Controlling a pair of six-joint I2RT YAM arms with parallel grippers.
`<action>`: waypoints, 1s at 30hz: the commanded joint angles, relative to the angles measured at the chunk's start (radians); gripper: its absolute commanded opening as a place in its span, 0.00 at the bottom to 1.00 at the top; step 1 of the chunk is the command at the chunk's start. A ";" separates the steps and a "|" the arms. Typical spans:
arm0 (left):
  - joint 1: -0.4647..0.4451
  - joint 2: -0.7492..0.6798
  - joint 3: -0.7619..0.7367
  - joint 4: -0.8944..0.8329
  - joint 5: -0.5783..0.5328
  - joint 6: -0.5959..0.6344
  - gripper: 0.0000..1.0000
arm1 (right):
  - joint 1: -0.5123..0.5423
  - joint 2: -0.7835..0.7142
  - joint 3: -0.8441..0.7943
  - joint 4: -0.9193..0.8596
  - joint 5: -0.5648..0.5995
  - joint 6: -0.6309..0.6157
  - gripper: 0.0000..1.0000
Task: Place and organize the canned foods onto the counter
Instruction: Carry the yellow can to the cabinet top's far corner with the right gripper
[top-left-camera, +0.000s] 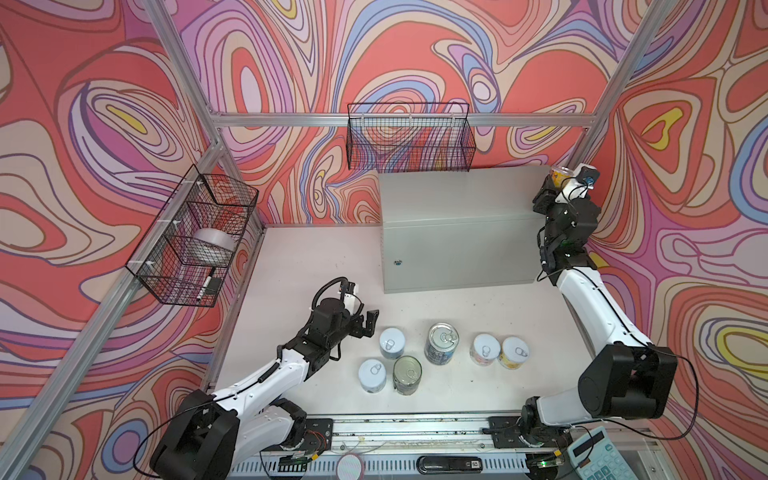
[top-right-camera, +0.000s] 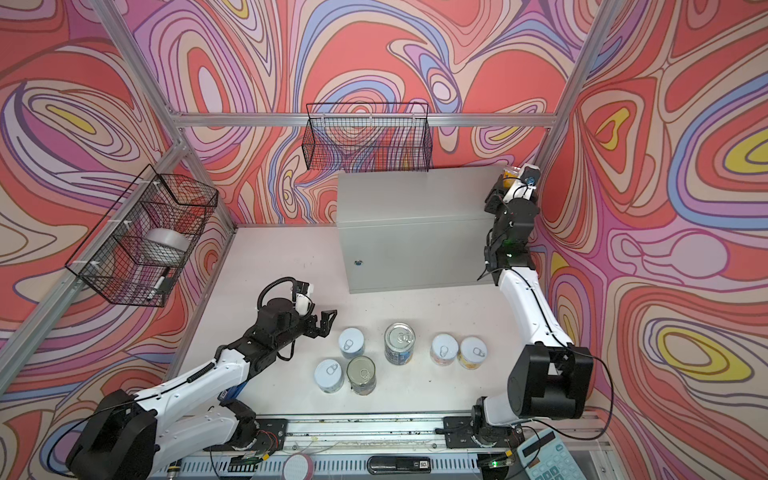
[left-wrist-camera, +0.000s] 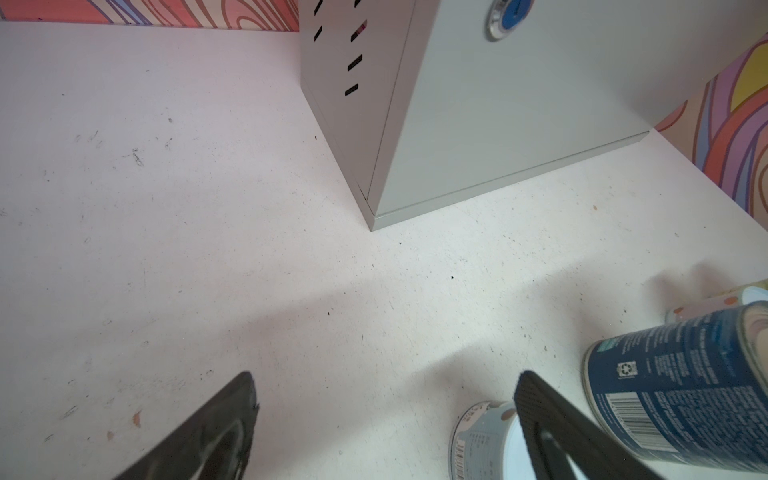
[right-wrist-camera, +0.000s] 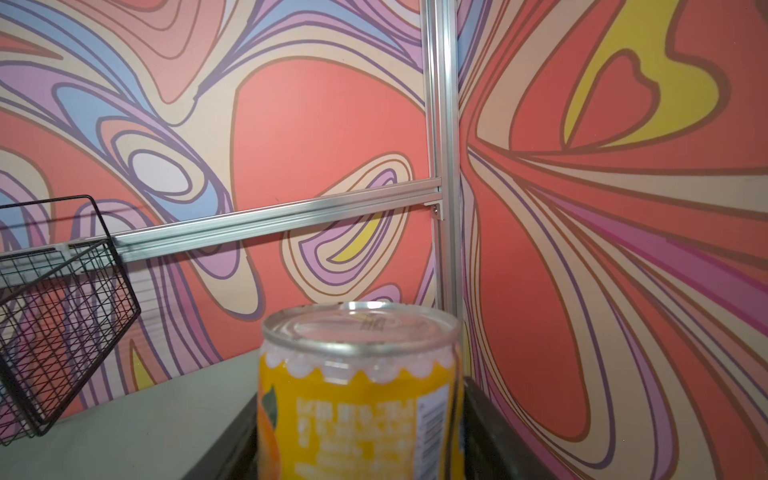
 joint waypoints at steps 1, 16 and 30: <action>0.004 0.001 -0.010 0.025 0.008 0.002 1.00 | -0.015 0.019 0.044 0.031 -0.021 0.027 0.48; 0.004 0.027 -0.007 0.028 0.012 0.001 1.00 | -0.018 0.158 0.107 0.005 0.012 -0.034 0.48; 0.004 0.035 -0.004 0.013 -0.014 0.001 1.00 | -0.018 0.179 0.083 0.023 0.018 -0.061 0.67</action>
